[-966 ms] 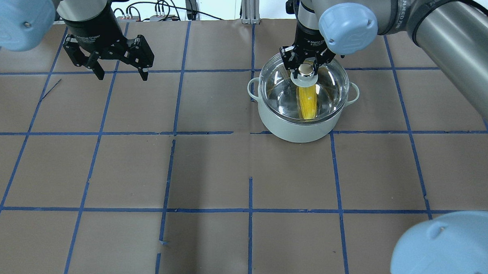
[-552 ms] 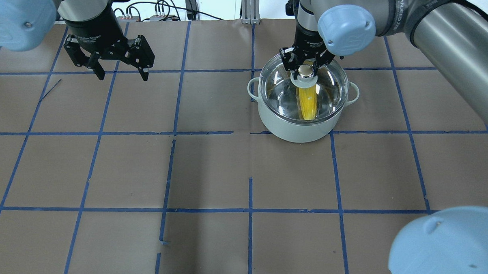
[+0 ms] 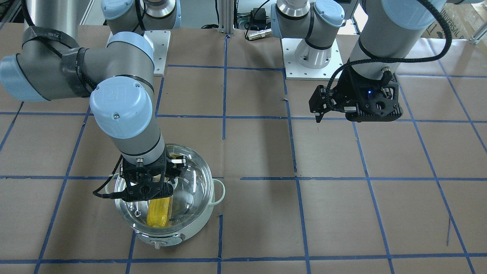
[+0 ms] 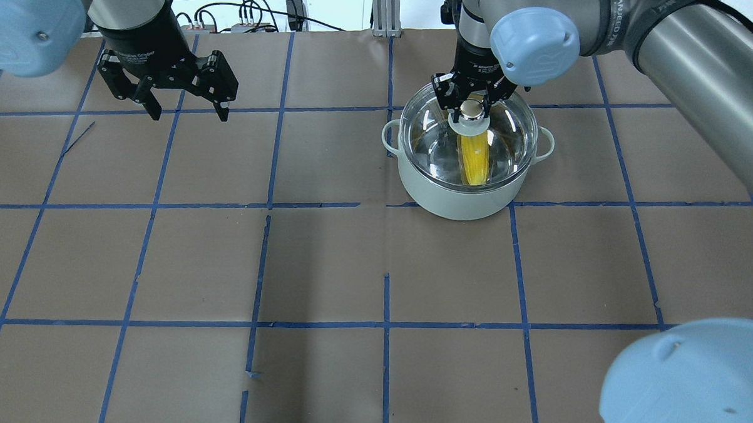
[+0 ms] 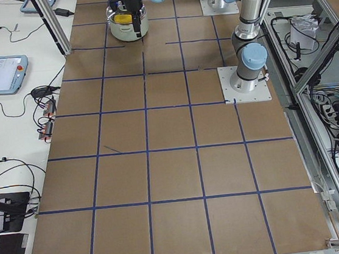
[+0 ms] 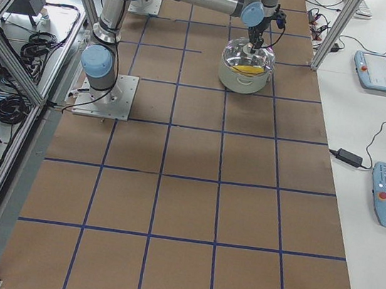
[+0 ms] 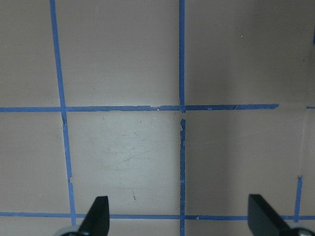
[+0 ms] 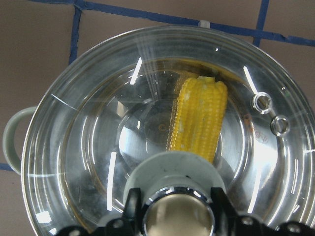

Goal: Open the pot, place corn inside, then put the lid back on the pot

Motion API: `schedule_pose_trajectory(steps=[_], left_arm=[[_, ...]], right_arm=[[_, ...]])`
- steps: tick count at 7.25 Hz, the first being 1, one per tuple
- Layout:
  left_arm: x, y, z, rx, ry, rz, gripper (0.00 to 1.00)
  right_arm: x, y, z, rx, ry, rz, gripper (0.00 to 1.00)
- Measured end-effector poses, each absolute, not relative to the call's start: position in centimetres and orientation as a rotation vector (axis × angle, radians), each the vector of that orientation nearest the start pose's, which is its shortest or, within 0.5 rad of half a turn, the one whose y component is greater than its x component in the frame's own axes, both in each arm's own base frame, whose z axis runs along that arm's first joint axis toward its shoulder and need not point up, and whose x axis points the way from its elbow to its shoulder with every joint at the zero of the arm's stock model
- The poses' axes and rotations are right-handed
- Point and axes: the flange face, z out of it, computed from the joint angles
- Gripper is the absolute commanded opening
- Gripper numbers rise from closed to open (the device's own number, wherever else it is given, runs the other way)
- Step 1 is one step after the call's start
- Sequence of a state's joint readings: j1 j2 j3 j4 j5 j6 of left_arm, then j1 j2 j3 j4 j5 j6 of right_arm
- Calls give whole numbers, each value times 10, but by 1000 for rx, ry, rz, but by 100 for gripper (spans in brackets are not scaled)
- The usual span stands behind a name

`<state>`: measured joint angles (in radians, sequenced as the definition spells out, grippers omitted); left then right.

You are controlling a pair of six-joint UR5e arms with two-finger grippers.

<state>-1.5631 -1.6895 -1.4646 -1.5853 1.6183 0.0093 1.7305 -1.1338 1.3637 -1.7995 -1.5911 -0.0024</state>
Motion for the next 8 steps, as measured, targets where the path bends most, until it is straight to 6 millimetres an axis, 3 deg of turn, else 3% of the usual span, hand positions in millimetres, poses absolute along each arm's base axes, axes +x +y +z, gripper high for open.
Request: schedule_pose_trajectory(steps=[6,7,8], left_arm=[[-126,-540,483,11,3099,17,100],[-126,-538,485,18,3099,11,100],[-126,-539,485,20,3099,10,100]], right_arm=[[235,-625,355,-258,3151,18,51],[235,-625,355,-259,3150,20,55],[235,-625,355,-259,3151,19,78]])
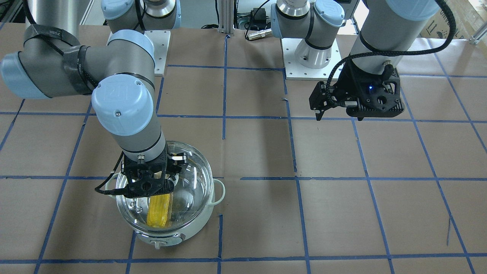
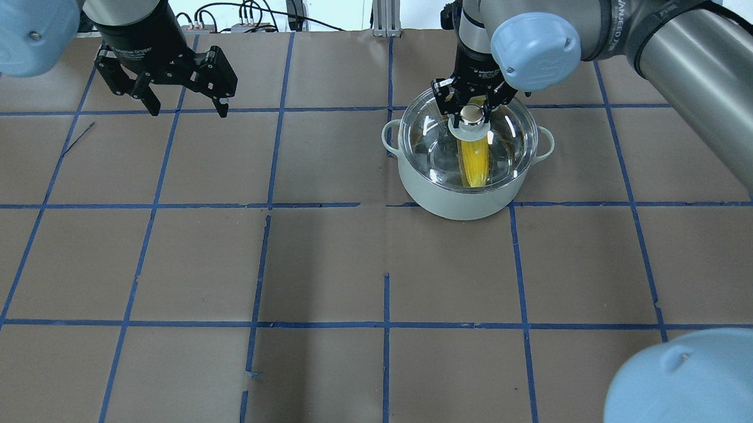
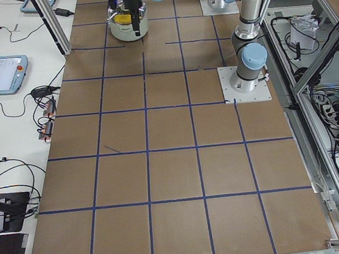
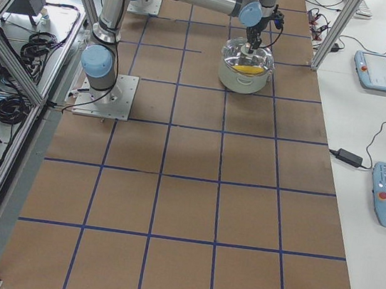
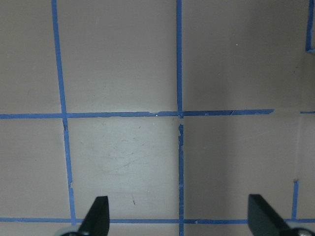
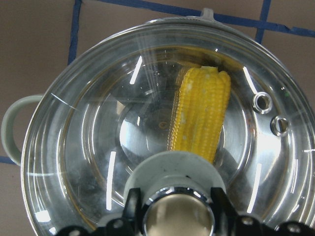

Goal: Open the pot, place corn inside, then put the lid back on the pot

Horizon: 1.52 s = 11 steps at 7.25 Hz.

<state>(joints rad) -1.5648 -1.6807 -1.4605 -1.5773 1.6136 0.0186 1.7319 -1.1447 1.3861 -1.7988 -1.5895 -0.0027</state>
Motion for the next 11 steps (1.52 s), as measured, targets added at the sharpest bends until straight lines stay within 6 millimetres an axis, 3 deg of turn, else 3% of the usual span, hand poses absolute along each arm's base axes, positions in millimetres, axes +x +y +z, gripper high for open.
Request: schedule_pose_trajectory(steps=[1,5,7,9,11], left_arm=[[-126,-540,486,21,3099,6,100],[-127,-541,492,15,3099,-15,100],[-128,-542,492,12,3103,-14,100],[-129,-542,490,12,3103,-7,100],[-129,-543,489,10,3103,-4,100]], right_arm=[[235,-626,356,-256,3153,15,99],[233,-628,364,-236,3166,-41,100],[231,-615,398,-233,3158,-119,100],[214,-572,459,-219,3156,-175,100],[189,-516,489,-178,3167,-131,100]])
